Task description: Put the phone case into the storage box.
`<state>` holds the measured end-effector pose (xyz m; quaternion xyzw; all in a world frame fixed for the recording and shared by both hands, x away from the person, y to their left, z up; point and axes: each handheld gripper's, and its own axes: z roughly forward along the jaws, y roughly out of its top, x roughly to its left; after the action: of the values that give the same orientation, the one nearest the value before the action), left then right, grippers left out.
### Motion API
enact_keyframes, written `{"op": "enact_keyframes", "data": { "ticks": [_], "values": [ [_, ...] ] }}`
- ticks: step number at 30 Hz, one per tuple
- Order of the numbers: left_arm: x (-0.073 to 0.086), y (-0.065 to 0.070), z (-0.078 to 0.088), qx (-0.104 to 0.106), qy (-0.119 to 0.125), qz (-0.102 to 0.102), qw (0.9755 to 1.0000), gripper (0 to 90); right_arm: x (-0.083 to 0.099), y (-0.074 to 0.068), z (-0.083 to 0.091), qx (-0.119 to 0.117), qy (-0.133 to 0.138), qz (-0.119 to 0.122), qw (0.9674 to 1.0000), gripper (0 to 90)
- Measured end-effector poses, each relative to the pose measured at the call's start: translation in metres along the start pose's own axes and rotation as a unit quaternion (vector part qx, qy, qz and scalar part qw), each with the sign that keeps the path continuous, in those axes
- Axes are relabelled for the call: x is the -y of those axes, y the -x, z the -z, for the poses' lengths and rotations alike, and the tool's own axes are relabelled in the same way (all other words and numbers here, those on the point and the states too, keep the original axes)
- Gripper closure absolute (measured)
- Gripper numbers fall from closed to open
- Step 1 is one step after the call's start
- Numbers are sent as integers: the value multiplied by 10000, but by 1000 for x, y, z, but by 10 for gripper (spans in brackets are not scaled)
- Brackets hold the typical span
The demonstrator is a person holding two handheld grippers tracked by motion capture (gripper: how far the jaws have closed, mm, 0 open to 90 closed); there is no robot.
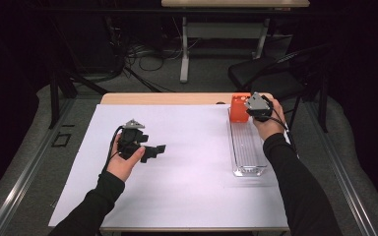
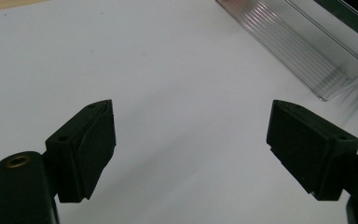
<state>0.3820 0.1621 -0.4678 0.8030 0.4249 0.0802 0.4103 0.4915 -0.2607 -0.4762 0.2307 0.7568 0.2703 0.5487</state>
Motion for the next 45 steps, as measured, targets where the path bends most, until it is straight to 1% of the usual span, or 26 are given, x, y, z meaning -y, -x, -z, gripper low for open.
{"op": "enact_keyframes", "data": {
  "ticks": [4,8,12,14,18,25,28,32,37,39,40,43,44,45],
  "values": [
    [1,0,0,-16,-28,-5,10000,159,0,1,0,2,-70,9,10000,803],
    [1,1,-1,-18,-47,-24,10000,159,3,1,-2,5,-179,88,9998,756],
    [1,2,-2,-12,-56,-25,10000,160,3,1,-2,-23,-184,78,9998,743],
    [1,2,-2,-2,-53,-30,10000,159,3,2,-2,-33,-185,40,9998,736],
    [1,2,-2,-16,-65,-32,10000,159,4,2,-3,-39,-219,40,9997,707],
    [3,1,-3,-26,-81,-25,10000,159,6,4,-4,-39,-317,-75,9995,649],
    [3,1,-3,-33,-120,-35,9999,159,6,5,-4,-5,-324,-122,9994,645],
    [3,1,-4,-34,-119,-48,9999,160,6,6,-3,-20,-320,-135,9994,635],
    [3,1,-4,-32,-123,-64,9999,159,5,7,-2,22,-326,-145,9994,612],
    [2,1,-4,-22,-123,-67,9999,160,4,6,-1,36,-339,-123,9993,590],
    [2,1,-4,-11,-130,-71,9999,159,4,6,0,40,-346,-165,9993,575],
    [1,0,-3,-4,-79,-68,9999,159,1,6,6,125,-412,-215,9988,522],
    [1,-1,-3,-5,-77,-65,9999,160,-1,6,8,191,-422,-188,9987,508],
    [1,-1,-3,3,-81,-70,9999,159,-3,6,12,245,-411,-213,9986,503]
  ]
}}
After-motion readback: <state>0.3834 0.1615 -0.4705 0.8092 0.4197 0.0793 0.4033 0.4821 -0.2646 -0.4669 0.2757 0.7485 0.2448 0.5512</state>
